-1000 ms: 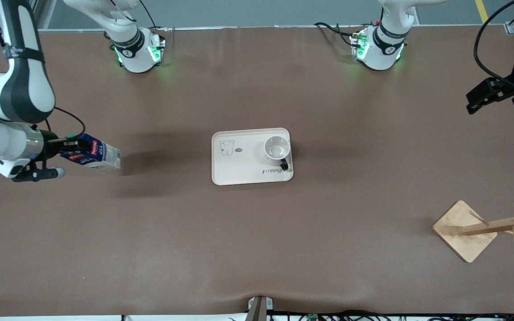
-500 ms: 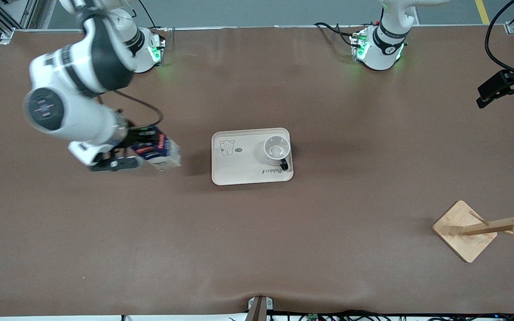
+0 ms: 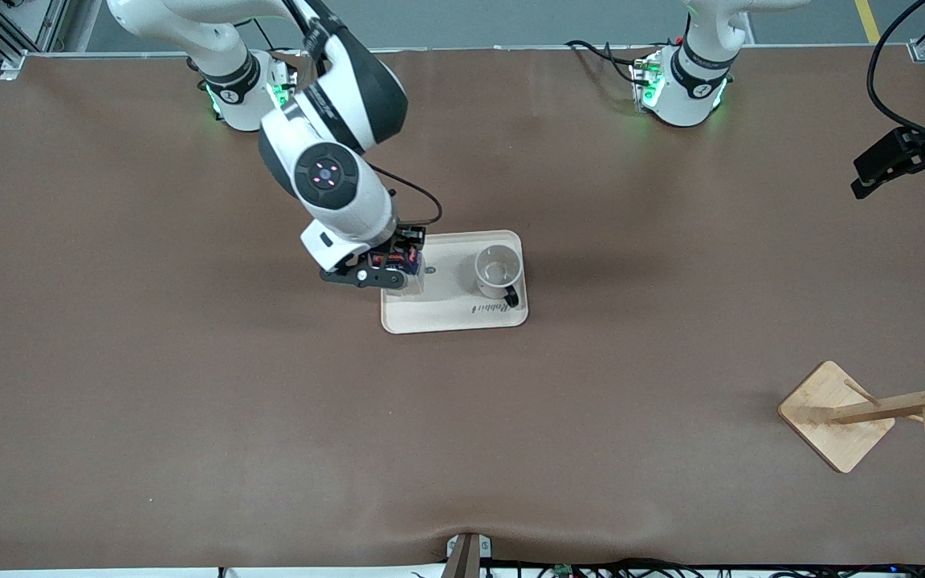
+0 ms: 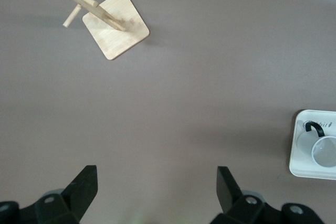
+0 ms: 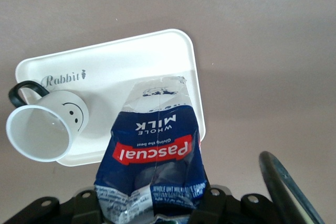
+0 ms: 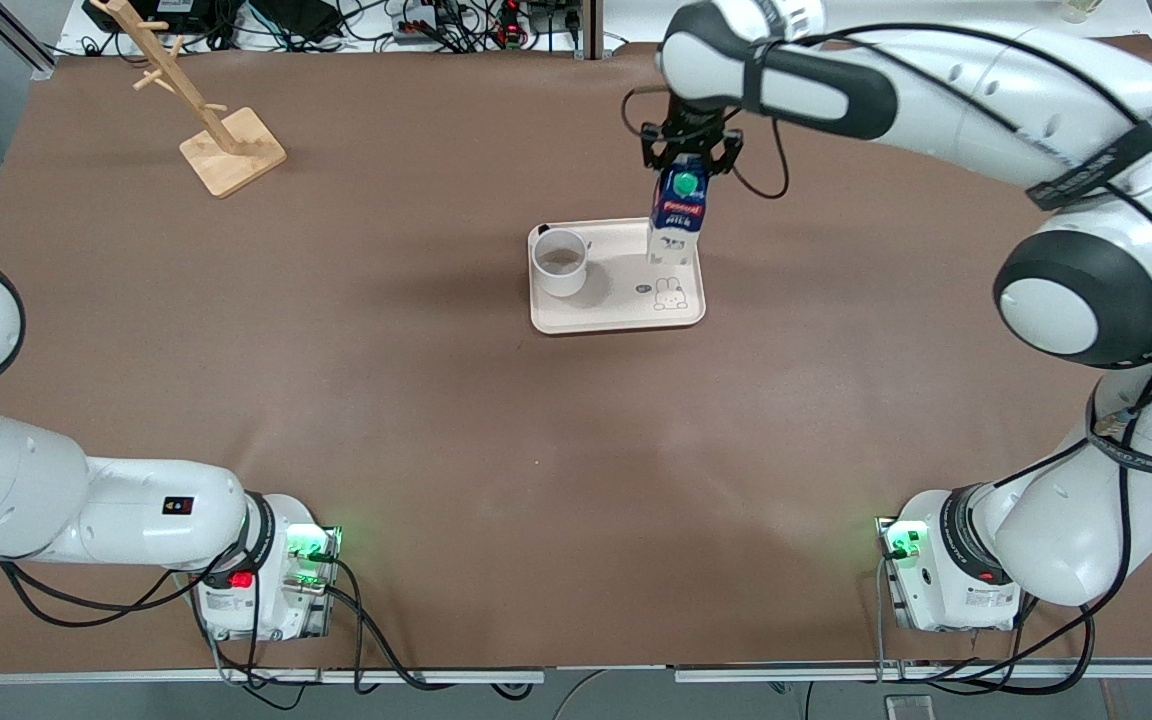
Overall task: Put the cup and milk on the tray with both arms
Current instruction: 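Carry the milk carton with the right gripper onto the tray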
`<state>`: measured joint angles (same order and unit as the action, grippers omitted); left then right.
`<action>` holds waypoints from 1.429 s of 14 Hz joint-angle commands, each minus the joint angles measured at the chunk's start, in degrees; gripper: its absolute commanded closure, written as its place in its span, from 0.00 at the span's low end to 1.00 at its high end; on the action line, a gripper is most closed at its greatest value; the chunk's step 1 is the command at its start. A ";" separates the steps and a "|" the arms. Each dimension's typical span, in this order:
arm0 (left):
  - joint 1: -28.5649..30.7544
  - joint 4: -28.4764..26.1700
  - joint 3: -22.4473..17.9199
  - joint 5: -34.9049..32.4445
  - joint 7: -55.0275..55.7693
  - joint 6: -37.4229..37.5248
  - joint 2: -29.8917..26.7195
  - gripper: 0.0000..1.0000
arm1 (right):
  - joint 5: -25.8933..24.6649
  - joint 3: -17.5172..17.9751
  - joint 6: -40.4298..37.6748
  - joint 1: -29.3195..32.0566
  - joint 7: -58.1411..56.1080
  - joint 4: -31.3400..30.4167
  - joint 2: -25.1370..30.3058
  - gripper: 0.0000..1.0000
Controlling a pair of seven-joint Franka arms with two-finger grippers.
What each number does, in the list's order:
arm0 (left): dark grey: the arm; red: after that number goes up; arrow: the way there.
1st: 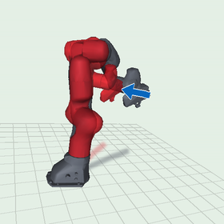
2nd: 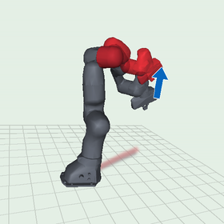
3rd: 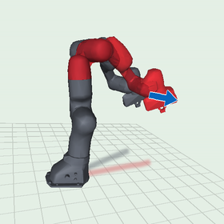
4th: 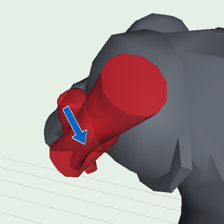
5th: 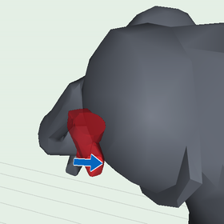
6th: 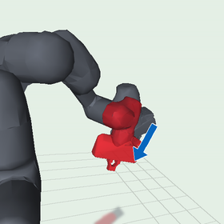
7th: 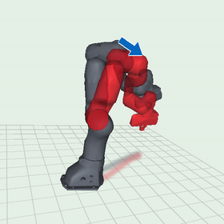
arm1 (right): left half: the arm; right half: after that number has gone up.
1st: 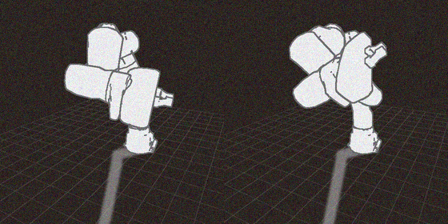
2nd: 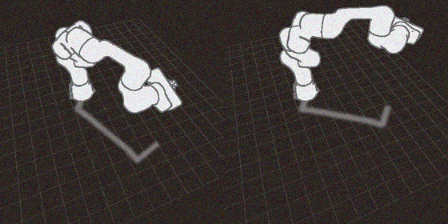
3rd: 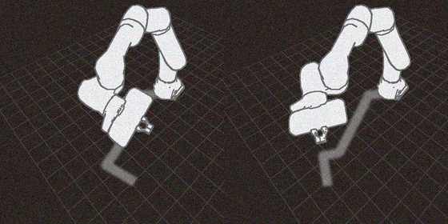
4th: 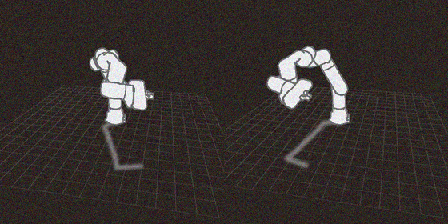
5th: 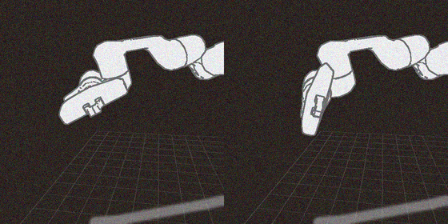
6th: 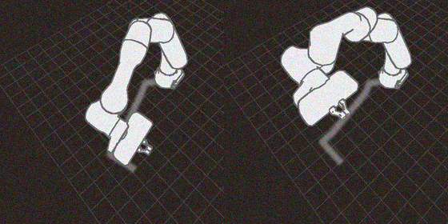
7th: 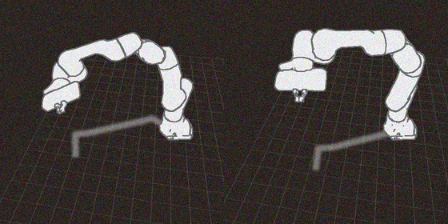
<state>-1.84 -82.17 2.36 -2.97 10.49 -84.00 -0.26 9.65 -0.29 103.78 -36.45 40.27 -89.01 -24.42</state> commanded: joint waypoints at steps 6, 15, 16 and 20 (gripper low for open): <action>0.17 -1.59 -0.34 0.77 0.24 -2.83 -0.61 0.00 | 0.37 -0.86 5.81 -4.16 6.05 -0.90 -2.91 0.84; 0.08 -1.50 -0.34 0.86 0.32 -3.98 0.26 0.00 | -3.41 -0.95 7.06 -4.07 5.79 -0.46 -4.94 0.00; 0.08 -1.50 -0.34 0.86 0.32 -3.98 0.26 0.00 | -3.41 -0.86 6.71 -4.51 5.53 -0.03 -4.67 0.00; 0.17 -1.50 -0.34 0.86 0.23 -3.80 0.09 0.00 | -3.32 -0.95 -0.82 -4.07 4.91 6.28 -3.09 0.00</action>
<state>-1.67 -83.36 2.23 -2.96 10.51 -87.41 0.41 7.18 -1.15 108.22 -40.86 45.37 -86.83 -28.74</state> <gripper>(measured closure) 0.000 0.000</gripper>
